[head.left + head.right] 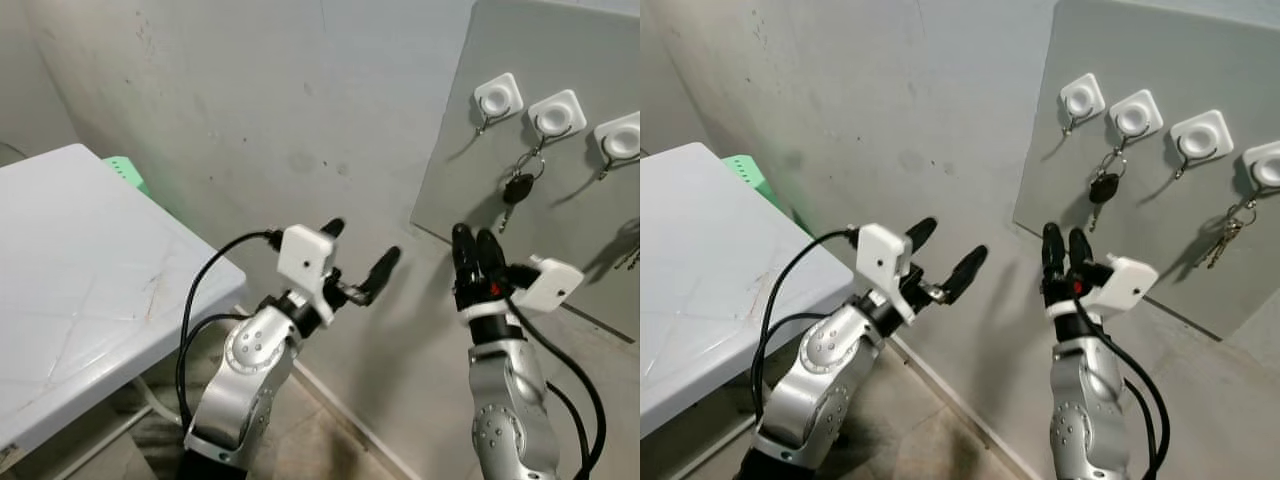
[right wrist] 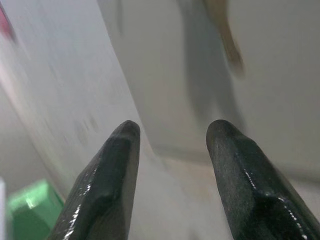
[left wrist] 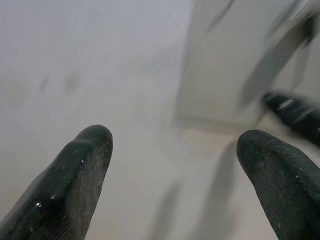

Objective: Hang keys on a hook

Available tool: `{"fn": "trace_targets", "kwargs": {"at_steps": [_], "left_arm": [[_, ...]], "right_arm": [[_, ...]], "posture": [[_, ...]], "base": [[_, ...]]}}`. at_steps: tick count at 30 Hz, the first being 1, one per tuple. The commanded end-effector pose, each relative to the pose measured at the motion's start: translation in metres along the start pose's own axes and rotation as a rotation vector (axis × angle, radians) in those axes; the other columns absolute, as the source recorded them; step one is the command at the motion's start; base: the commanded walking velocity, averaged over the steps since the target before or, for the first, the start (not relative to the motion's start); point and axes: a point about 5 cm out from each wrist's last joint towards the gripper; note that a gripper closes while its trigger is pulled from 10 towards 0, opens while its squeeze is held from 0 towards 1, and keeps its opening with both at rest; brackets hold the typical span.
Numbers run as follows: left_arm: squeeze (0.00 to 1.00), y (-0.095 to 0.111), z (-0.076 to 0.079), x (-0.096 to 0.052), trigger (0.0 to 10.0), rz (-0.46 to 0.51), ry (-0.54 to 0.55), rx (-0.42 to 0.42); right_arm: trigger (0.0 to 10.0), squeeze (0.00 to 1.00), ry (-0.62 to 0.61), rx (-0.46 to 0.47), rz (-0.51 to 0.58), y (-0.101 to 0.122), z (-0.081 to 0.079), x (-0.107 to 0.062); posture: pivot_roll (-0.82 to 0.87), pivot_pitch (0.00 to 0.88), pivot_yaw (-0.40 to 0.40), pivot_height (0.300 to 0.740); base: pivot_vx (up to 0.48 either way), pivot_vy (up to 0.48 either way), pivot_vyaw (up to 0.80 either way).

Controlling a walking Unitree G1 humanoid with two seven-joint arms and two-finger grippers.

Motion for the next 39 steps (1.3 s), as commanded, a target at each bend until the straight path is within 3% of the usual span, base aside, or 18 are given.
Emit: {"fn": "trace_targets", "kwargs": {"at_steps": [1, 5, 8, 11, 12, 13, 16, 17, 18, 19, 20, 23, 31, 33, 34, 35, 37, 39], "left_arm": [[0.0, -0.018, -0.02, -0.009, 10.0, -0.04, 0.116, -0.012], [0.0, -0.028, -0.029, -0.014, 10.0, -0.065, 0.151, -0.022], [0.0, -0.059, -0.046, -0.034, 10.0, -0.146, 0.173, 0.112], [0.0, -0.066, -0.051, -0.037, 10.0, -0.16, 0.2, 0.087], [0.0, -0.087, -0.062, -0.048, 10.0, -0.233, 0.256, 0.09], [0.0, -0.095, -0.067, -0.054, 10.0, -0.266, 0.288, 0.089], [0.0, -0.107, -0.074, -0.063, 10.0, -0.309, 0.343, 0.037], [0.0, -0.121, -0.082, -0.076, 10.0, -0.372, 0.417, -0.001], [0.0, -0.121, -0.082, -0.076, 10.0, -0.372, 0.417, -0.001], [0.0, -0.127, -0.085, -0.082, 10.0, -0.399, 0.444, -0.013], [0.0, -0.136, -0.09, -0.092, 10.0, -0.453, 0.499, -0.016], [0.0, -0.144, -0.094, -0.103, 10.0, -0.514, 0.535, 0.013], [0.0, -0.158, -0.096, -0.119, 10.0, -0.622, 0.598, 0.025], [0.0, -0.166, -0.096, -0.131, 10.0, -0.693, 0.627, 0.042], [0.0, -0.174, -0.096, -0.146, 10.0, -0.778, 0.662, 0.089], [0.0, -0.176, -0.096, -0.151, 10.0, -0.803, 0.668, 0.113], [0.0, -0.179, -0.095, -0.159, 10.0, -0.819, 0.68, 0.091], [0.0, -0.186, -0.092, -0.175, 10.0, -0.858, 0.713, 0.067]], "right_arm": [[10.0, 1.0, 0.015, -0.031, -0.08, -0.02, 0.004, -0.01], [10.0, 1.0, 0.021, -0.063, -0.116, -0.03, 0.007, -0.015], [10.0, 1.0, 0.022, -0.128, -0.235, -0.059, 0.018, -0.032], [10.0, 1.0, 0.029, -0.143, -0.255, -0.064, 0.02, -0.035], [10.0, 1.0, 0.031, -0.182, -0.342, -0.083, 0.028, -0.046], [10.0, 1.0, 0.026, -0.195, -0.374, -0.089, 0.031, -0.051], [10.0, 1.0, 0.023, -0.22, -0.431, -0.099, 0.036, -0.059], [10.0, 0.95, 0.031, -0.238, -0.51, -0.11, 0.04, -0.07], [10.0, 0.95, 0.031, -0.238, -0.51, -0.11, 0.04, -0.07], [10.0, 0.0, 0.038, -0.256, -0.545, -0.115, 0.042, -0.075], [10.0, 0.0, 0.027, -0.272, -0.617, -0.124, 0.047, -0.085], [10.0, 0.0, 0.011, -0.292, -0.708, -0.134, 0.054, -0.1], [10.0, 0.0, 0.007, -0.372, -0.894, -0.149, 0.062, -0.129], [10.0, 0.0, 0.004, -0.39, -0.968, -0.154, 0.065, -0.142], [10.0, 0.0, -0.009, -0.391, -1.036, -0.158, 0.065, -0.154], [10.0, 0.0, -0.013, -0.391, -1.054, -0.16, 0.065, -0.158], [10.0, 0.0, -0.004, -0.405, -1.086, -0.162, 0.064, -0.165], [10.0, 0.0, 0.026, -0.426, -1.175, -0.167, 0.062, -0.185]], "posture": [[-0.01, 0.035, -0.019, 0.74], [-0.01, 0.031, -0.022, 0.74], [0.0, 0.024, -0.026, 0.74], [0.0, 0.024, -0.026, 0.74], [-0.01, 0.019, -0.025, 0.74], [-0.01, 0.014, -0.025, 0.74], [-0.01, 0.005, -0.025, 0.74], [-0.01, 0.004, -0.024, 0.74], [-0.01, 0.004, -0.024, 0.74], [-0.01, 0.0, -0.023, 0.74], [-0.01, 0.0, -0.023, 0.74], [-0.01, 0.0, -0.022, 0.74], [-0.02, 0.0, -0.017, 0.74], [-0.02, 0.0, -0.016, 0.74], [-0.03, 0.0, -0.017, 0.74], [-0.03, 0.0, -0.017, 0.74], [-0.03, 0.0, -0.017, 0.74], [-0.03, 0.0, -0.016, 0.74]], "base": [[0.0, 0.0, 0.0], [0.0, 0.0, 0.0], [0.0, 0.0, 0.0], [0.0, 0.0, 0.0], [0.0, 0.0, 0.0], [0.0, 0.0, 0.0], [0.0, 0.0, 0.0], [0.0, 0.0, 0.0], [0.0, 0.0, 0.0], [0.0, 0.0, 0.0], [0.0, 0.0, 0.0], [0.0, 0.0, 0.0], [0.0, 0.0, 0.0], [0.0, 0.0, 0.0], [0.0, 0.0, 0.0], [0.0, 0.0, 0.0], [0.0, 0.0, 0.0], [0.0, 0.0, 0.0]]}}
Point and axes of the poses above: a point about 5 cm out from each wrist's last joint towards the gripper, its own x axis pointing out of the wrist towards the gripper, its own y axis along the axis of the wrist's last joint, z = x × y, and after that the axes turned 14 degrees about -x, right-handed
